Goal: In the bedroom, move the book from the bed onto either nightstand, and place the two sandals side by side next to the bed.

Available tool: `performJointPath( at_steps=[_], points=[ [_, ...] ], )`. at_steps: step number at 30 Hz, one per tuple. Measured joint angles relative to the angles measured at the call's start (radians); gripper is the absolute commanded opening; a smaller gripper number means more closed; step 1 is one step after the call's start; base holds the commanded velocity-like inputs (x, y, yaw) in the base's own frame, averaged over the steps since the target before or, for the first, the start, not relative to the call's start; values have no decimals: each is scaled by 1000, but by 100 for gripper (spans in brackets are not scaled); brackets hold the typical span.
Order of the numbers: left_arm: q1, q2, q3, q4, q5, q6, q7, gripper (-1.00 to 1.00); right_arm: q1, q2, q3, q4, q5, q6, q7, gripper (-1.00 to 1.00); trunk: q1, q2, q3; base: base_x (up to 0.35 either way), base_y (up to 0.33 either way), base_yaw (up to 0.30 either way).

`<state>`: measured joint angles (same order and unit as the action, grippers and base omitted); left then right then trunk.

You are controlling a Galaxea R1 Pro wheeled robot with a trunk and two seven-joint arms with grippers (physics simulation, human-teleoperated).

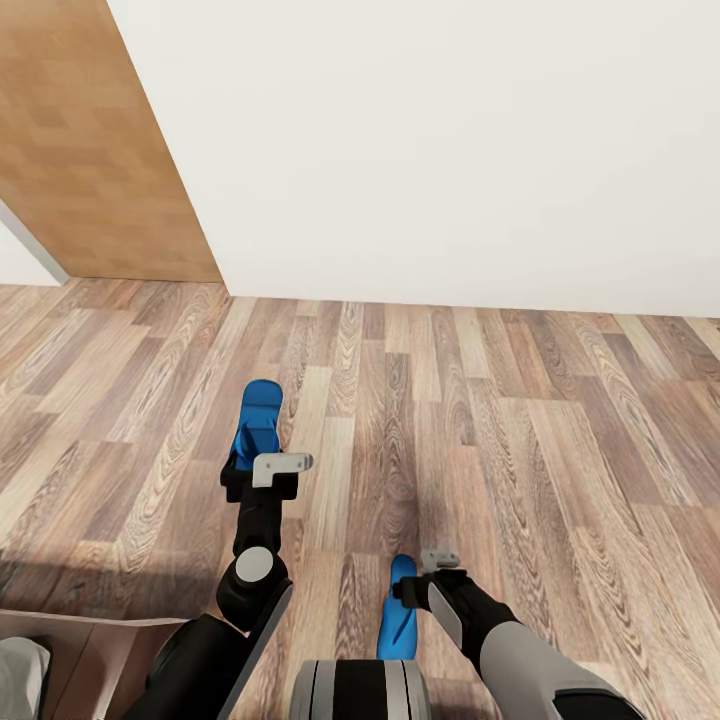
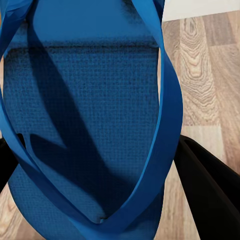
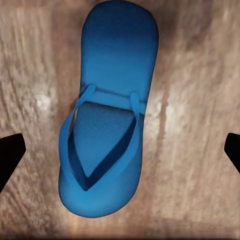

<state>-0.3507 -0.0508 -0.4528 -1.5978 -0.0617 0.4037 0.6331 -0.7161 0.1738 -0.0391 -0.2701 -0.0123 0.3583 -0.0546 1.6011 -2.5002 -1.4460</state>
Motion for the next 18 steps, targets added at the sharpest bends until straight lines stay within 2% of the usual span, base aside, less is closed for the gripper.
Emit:
performJointPath(
  at_steps=[6, 18],
  points=[
    [0, 0, 0, 0, 0, -1, 1, -100, 0, 0, 0, 4, 0, 0, 3, 100, 0, 0, 0, 0, 0, 0],
    [0, 0, 0, 0, 2, -1, 1, -100, 0, 0, 1, 5, 0, 0, 8, 100, 5, -3, -46, 0, 0, 0]
  ],
)
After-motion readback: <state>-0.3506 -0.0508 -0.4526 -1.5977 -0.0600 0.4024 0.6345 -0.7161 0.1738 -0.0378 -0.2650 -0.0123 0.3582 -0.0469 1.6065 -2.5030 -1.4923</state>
